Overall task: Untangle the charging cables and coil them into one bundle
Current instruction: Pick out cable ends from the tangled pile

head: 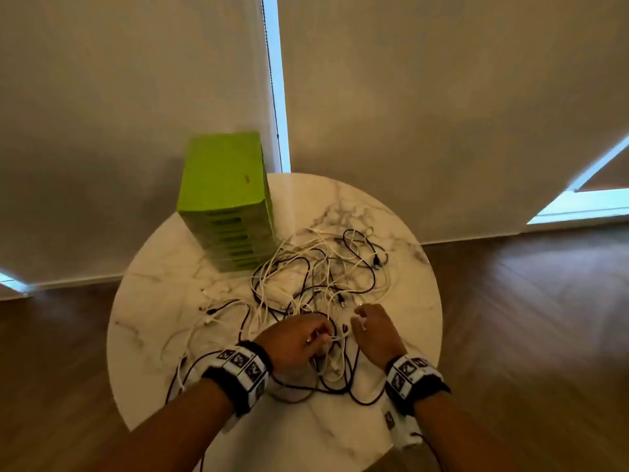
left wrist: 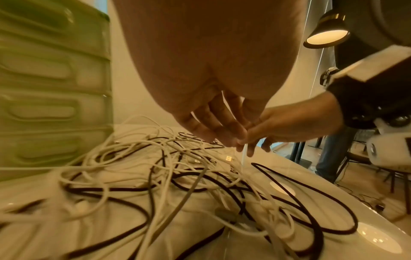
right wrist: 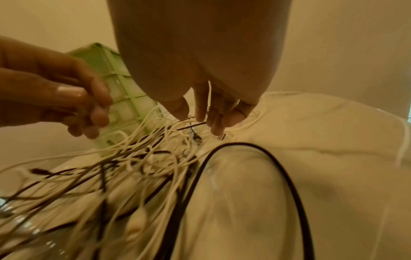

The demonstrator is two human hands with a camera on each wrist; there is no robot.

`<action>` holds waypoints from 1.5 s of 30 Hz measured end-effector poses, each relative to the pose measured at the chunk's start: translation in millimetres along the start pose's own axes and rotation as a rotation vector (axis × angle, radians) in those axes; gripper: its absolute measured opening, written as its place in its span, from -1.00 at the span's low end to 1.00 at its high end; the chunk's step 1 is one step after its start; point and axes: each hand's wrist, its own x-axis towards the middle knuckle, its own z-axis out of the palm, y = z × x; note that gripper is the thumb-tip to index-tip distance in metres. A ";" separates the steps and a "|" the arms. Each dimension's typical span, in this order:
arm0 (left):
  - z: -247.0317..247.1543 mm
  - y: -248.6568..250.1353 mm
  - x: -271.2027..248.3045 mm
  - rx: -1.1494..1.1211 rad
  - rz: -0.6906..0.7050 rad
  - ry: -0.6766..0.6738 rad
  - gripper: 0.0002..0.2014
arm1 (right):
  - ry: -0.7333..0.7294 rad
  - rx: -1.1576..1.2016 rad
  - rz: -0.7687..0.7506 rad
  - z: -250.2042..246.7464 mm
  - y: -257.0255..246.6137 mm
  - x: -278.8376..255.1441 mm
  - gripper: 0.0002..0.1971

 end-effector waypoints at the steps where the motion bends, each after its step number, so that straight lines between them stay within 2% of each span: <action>1: 5.1 -1.5 13.1 0.007 -0.002 0.004 -0.79 | 0.010 -0.003 0.019 -0.9 3.9 13.6 -0.73; 5: 14.1 -4.7 58.0 0.137 -0.017 0.004 -0.71 | -0.073 -0.093 0.138 -11.8 11.7 56.1 -0.67; 8: 19.6 -12.2 76.0 0.214 -0.075 0.000 -0.65 | -0.111 -0.144 0.171 -4.6 17.0 66.4 -0.60; 11: 22.3 -21.3 87.3 0.216 -0.142 -0.031 -0.63 | -0.108 -0.174 0.160 -3.8 23.9 72.0 -0.69; 14: 25.9 -32.4 89.2 0.237 -0.156 -0.045 -0.67 | -0.062 -0.141 0.057 -23.5 31.2 75.9 -0.81; 17: 24.2 -37.3 91.4 0.204 -0.214 -0.029 -0.67 | 0.014 0.055 -0.125 -71.3 21.8 83.4 -0.92; 19: 20.4 -34.0 94.6 0.133 -0.256 0.014 -0.66 | -0.015 0.165 -0.241 -106.9 1.0 80.7 -0.94; 21: 13.7 -25.7 97.5 0.010 -0.287 0.106 -0.56 | -0.049 0.188 -0.325 -132.3 -23.7 71.5 -0.94; 22: 9.4 -19.9 98.4 -0.024 -0.275 0.167 -0.49 | -0.065 0.203 -0.363 -138.8 -34.9 65.1 -0.93; 24: 0.5 -5.4 101.1 0.016 -0.152 0.251 -0.44 | -0.080 0.242 -0.431 -142.7 -53.1 54.9 -0.92; 26: -4.4 5.7 103.1 0.055 -0.012 0.264 -0.46 | -0.060 0.296 -0.465 -139.2 -63.6 49.3 -0.89; 28: -7.2 10.2 102.1 0.023 0.053 0.282 -0.43 | -0.036 0.386 -0.459 -134.0 -63.8 46.9 -0.82; 31: -11.8 9.1 93.3 -0.086 0.036 0.378 -0.49 | -0.135 0.634 -0.272 -120.6 -50.4 45.1 -0.61; 33: -17.0 9.8 81.9 -0.156 0.036 0.415 -0.53 | -0.255 0.612 -0.206 -101.8 -41.8 46.4 -0.52; 34: -20.2 12.2 75.4 -0.180 0.051 0.425 -0.54 | -0.316 0.535 -0.236 -91.3 -39.5 47.7 -0.50; 36: -29.0 20.5 60.8 -0.216 0.105 0.458 -0.58 | -0.385 0.379 -0.391 -67.3 -39.8 50.5 -0.45; 37: -34.7 25.8 54.4 -0.263 0.135 0.486 -0.60 | -0.403 0.335 -0.437 -56.8 -40.0 52.4 -0.48; 40: -66.7 46.7 31.7 -0.640 0.172 0.582 -0.59 | -0.446 0.291 -0.345 -36.5 -40.1 57.7 -0.96; 43: -111.3 56.9 9.5 -1.080 0.227 0.701 -0.55 | -0.476 0.212 -0.278 -29.9 -24.6 59.2 -0.73; 45: -138.6 53.9 -6.2 -1.195 0.246 0.788 -0.54 | -0.483 0.171 -0.288 -33.7 -17.6 58.7 -0.68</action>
